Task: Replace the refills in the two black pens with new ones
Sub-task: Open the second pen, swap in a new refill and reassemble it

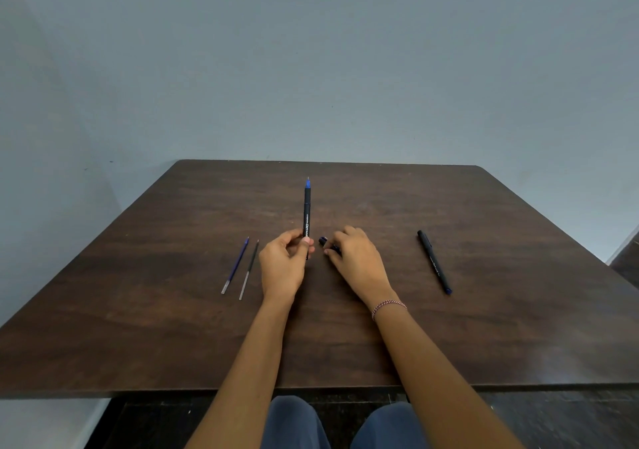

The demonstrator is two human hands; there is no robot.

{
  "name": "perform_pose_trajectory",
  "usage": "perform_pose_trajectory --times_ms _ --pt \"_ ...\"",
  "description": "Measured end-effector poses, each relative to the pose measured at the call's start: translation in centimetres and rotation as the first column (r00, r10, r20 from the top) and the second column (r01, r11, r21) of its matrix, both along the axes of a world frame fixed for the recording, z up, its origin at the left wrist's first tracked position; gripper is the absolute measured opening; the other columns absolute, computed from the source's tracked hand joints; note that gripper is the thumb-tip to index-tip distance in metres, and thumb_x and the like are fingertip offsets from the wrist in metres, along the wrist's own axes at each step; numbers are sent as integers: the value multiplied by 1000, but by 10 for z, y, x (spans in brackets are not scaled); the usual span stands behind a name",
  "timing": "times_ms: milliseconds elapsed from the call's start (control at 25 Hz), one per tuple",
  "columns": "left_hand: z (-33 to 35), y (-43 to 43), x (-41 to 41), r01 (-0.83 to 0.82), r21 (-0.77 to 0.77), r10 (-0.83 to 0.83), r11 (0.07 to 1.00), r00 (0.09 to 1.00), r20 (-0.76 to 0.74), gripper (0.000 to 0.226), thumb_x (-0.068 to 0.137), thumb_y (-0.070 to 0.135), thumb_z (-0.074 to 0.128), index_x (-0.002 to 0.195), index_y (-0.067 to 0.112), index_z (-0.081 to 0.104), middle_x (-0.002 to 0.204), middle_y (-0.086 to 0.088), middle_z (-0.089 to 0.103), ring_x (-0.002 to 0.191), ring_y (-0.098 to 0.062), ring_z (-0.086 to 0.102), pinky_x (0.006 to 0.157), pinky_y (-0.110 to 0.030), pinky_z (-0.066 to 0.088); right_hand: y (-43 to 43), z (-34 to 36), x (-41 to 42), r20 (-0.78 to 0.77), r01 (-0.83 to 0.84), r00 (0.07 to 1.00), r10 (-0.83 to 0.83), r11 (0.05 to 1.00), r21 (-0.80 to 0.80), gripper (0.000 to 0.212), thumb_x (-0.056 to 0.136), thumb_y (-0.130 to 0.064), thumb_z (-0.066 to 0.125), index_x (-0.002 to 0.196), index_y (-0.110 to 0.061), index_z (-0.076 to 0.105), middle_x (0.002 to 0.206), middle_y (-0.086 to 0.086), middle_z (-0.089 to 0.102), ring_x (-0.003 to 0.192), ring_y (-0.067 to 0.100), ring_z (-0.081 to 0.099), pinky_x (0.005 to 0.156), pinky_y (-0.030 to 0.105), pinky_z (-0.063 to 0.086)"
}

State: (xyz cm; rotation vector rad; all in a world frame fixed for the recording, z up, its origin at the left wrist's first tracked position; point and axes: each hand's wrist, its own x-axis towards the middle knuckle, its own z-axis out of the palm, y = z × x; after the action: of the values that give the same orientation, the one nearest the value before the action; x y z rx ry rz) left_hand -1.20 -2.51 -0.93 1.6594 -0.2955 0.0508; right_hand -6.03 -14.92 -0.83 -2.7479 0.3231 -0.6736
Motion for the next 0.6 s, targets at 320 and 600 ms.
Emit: perform_pose_trajectory --times_ms 320,600 --pt "-3 -1 5 31 15 -30 999 999 -21 25 84 7 68 108 10 66 79 5 70 78 -10 70 79 -35 57 -5 2 0 69 5 997 -21 974 225 9 83 -12 69 87 -13 60 87 1 61 85 16 54 74 29 45" --pt "-3 -2 6 47 2 -47 999 999 -20 24 83 5 68 107 9 67 80 8 70 75 -8 71 77 -33 58 -18 2 -5 264 -26 934 -242 689 724 22 81 -18 75 96 -20 59 77 -10 65 77 5 65 74 17 54"
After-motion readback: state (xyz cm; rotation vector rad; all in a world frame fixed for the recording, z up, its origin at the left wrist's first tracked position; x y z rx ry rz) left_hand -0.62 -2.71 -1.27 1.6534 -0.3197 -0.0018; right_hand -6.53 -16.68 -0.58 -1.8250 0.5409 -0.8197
